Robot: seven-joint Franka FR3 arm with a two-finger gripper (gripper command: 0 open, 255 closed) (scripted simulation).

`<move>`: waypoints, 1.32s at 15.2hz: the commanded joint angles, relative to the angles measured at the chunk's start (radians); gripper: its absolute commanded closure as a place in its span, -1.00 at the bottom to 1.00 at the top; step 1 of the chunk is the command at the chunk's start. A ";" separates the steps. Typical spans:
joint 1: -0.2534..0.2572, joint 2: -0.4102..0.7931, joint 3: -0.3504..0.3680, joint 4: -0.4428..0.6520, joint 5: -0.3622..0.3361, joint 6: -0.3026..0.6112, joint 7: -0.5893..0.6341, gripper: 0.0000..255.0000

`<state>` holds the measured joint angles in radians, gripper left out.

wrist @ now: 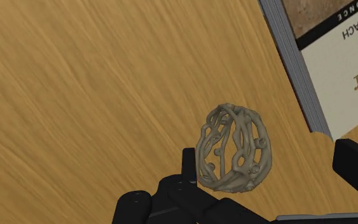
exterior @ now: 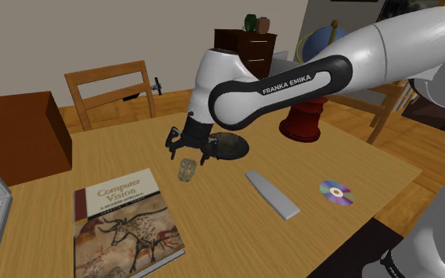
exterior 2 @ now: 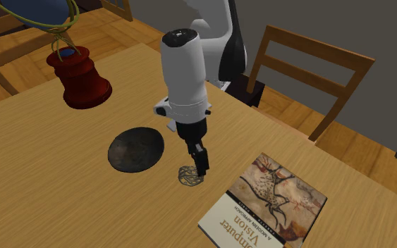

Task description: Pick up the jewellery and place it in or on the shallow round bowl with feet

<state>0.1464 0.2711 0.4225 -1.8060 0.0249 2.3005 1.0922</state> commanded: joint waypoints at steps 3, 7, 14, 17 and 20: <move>0.012 0.038 -0.005 -0.003 -0.019 0.041 0.013 -1.00; 0.017 0.053 -0.007 -0.005 -0.026 0.056 0.018 -1.00; 0.017 0.053 -0.007 -0.005 -0.026 0.056 0.018 1.00; 0.017 0.053 -0.007 -0.005 -0.026 0.056 0.017 1.00; 0.017 0.053 -0.007 -0.005 -0.026 0.056 0.017 1.00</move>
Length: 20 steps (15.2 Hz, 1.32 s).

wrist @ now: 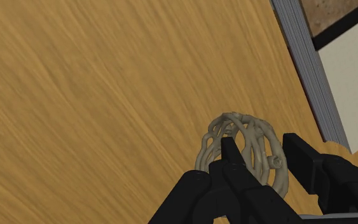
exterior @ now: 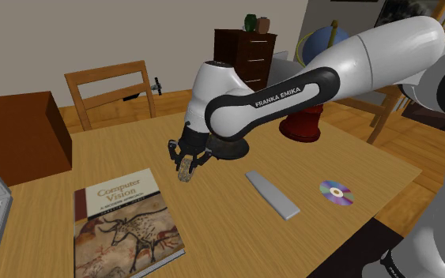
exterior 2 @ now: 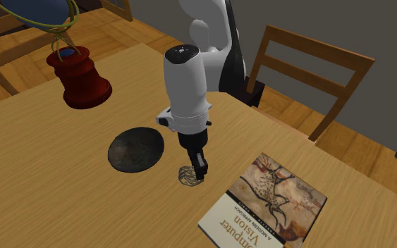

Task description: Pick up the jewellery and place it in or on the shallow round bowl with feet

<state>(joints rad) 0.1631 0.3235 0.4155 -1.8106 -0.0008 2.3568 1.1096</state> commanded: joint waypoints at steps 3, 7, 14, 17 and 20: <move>-0.001 -0.005 0.001 0.006 0.002 -0.012 0.000 1.00; -0.004 -0.025 0.005 0.035 0.010 -0.059 -0.001 1.00; -0.007 -0.054 0.009 0.094 0.020 -0.144 0.000 1.00; -0.008 -0.063 0.010 0.123 0.023 -0.181 0.001 1.00; -0.008 -0.070 0.011 0.154 0.025 -0.219 0.003 1.00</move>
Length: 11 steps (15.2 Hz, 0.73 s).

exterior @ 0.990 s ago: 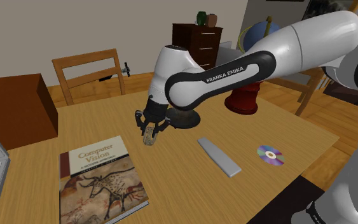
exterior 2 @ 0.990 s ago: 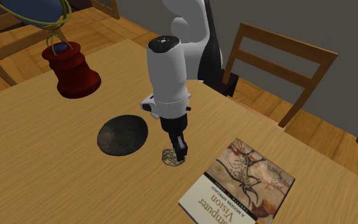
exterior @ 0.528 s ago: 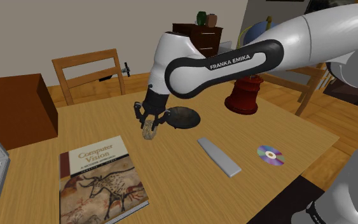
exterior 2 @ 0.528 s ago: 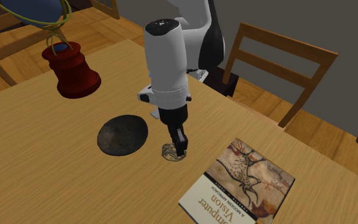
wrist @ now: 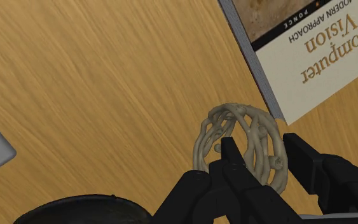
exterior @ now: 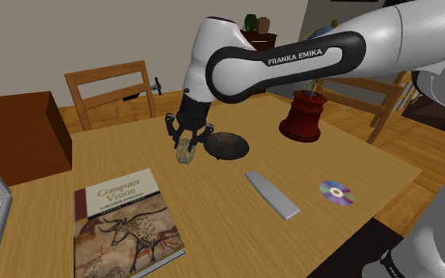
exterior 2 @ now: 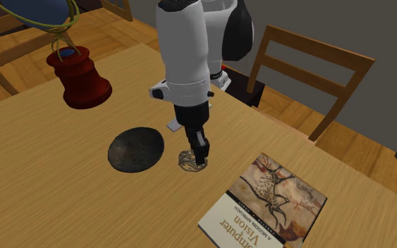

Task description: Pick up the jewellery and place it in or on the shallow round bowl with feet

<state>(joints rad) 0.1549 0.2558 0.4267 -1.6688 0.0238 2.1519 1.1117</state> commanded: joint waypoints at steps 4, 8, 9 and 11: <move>0.001 -0.008 0.002 0.058 0.002 -0.066 0.004 1.00; -0.053 -0.052 -0.014 0.031 0.042 -0.087 -0.072 1.00; -0.069 -0.064 -0.021 0.022 0.054 -0.092 -0.098 1.00; -0.101 -0.086 -0.035 0.008 0.077 -0.104 -0.149 1.00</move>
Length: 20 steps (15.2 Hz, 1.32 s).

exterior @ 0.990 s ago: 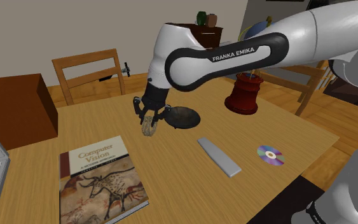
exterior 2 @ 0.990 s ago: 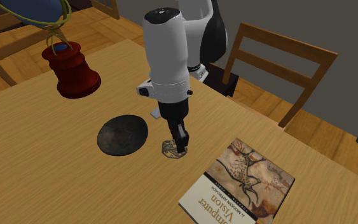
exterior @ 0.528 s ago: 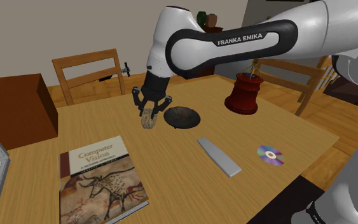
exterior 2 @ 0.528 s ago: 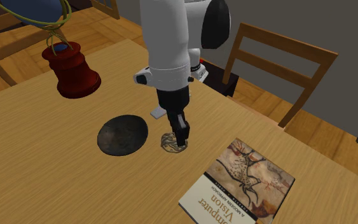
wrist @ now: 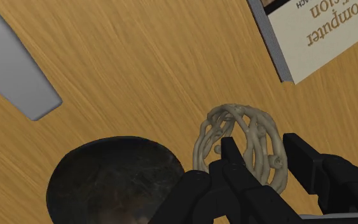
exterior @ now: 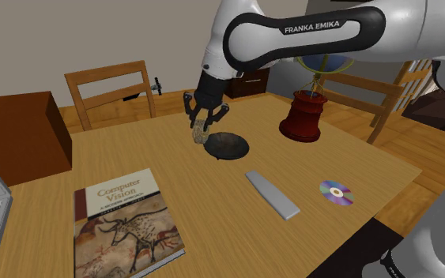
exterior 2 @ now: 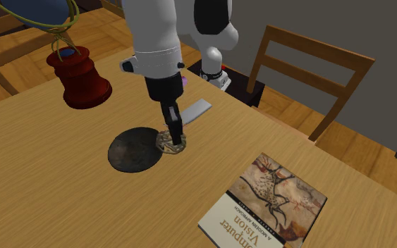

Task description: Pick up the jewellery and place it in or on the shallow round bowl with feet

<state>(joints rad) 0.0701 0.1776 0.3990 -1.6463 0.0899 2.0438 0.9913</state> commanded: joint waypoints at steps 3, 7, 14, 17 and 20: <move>-0.061 -0.032 -0.032 -0.026 0.041 -0.018 -0.103 1.00; -0.117 -0.051 -0.067 -0.023 0.071 -0.055 -0.197 1.00; -0.157 -0.053 -0.094 -0.059 0.092 -0.034 -0.275 1.00; -0.157 -0.050 -0.094 -0.095 0.094 0.005 -0.282 1.00; -0.156 -0.045 -0.094 -0.128 0.096 0.043 -0.289 1.00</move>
<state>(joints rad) -0.0862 0.1320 0.3051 -1.7593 0.1843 2.0708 0.7054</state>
